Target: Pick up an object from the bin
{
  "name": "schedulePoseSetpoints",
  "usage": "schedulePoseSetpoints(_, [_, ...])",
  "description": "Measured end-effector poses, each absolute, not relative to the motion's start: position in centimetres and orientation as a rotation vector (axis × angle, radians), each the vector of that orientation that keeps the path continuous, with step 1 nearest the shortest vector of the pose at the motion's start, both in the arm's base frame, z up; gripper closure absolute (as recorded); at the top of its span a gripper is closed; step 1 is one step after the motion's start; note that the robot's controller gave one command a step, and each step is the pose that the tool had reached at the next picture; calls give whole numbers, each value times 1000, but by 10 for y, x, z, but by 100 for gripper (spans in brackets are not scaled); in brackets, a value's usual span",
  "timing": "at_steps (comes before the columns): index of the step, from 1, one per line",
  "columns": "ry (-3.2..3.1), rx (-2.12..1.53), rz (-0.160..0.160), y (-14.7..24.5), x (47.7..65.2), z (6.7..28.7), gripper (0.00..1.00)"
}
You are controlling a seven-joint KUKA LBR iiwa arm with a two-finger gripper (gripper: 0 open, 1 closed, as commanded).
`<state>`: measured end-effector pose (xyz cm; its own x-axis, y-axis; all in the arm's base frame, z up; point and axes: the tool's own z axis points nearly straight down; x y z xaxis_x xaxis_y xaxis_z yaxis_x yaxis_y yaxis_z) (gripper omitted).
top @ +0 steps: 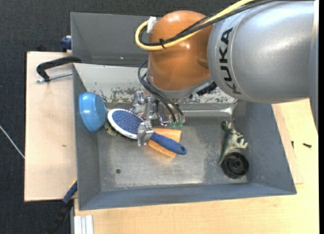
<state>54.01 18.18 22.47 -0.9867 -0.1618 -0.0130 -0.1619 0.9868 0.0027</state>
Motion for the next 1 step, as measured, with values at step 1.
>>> schedulePoseSetpoints(1, [3109, -374, 4, 186, 546, 271, 100])
